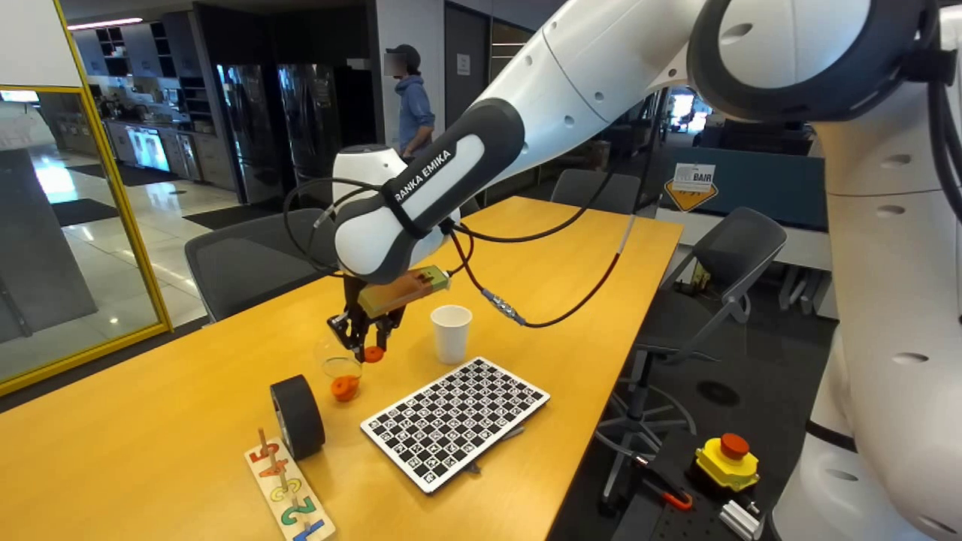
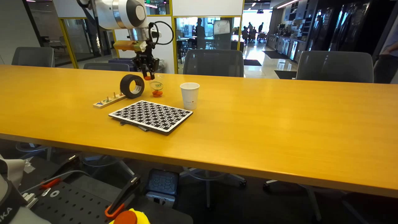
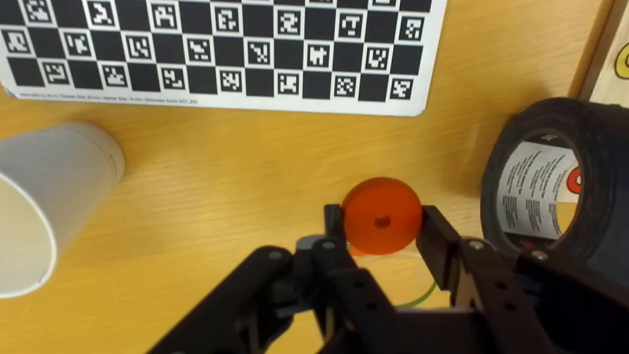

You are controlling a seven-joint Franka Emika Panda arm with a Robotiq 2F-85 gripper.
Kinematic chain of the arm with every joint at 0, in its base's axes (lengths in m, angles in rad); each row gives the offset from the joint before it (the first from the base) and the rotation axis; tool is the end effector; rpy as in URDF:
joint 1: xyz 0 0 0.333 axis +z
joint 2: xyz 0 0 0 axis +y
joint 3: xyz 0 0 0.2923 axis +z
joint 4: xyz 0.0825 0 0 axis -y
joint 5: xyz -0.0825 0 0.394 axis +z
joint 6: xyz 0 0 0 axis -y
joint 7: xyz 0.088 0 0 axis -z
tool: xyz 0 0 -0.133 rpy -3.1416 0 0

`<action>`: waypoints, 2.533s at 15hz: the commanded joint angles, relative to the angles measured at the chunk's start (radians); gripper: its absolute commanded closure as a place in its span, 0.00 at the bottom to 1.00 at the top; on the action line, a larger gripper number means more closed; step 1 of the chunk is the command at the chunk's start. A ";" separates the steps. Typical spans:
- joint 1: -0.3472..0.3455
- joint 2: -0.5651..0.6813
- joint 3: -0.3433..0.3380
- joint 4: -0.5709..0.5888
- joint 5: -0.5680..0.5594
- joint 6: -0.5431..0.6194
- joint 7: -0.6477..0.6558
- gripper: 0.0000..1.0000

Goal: Place the rings inside the clear cup

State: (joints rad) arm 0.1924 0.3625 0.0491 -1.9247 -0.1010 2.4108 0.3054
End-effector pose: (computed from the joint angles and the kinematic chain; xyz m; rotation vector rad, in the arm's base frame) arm 0.6182 0.1491 0.2597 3.1154 0.0045 0.2099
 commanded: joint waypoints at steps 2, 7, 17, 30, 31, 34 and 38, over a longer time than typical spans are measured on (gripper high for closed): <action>0.001 0.137 -0.004 0.224 -0.007 -0.085 -0.054 0.79; 0.007 0.216 -0.010 0.349 -0.009 -0.129 -0.077 0.79; 0.017 0.236 -0.020 0.396 -0.018 -0.167 -0.075 0.05; 0.007 -0.269 0.031 -0.186 -0.082 -0.142 -0.201 0.00; 0.000 -0.319 0.035 -0.242 -0.076 -0.138 -0.217 0.00; -0.019 -0.480 0.039 -0.397 -0.063 -0.146 -0.254 0.00; -0.036 -0.700 0.019 -0.553 0.028 -0.181 -0.369 0.00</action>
State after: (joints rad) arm 0.1778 -0.1408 0.0716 -2.3417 -0.1510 2.2463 0.0242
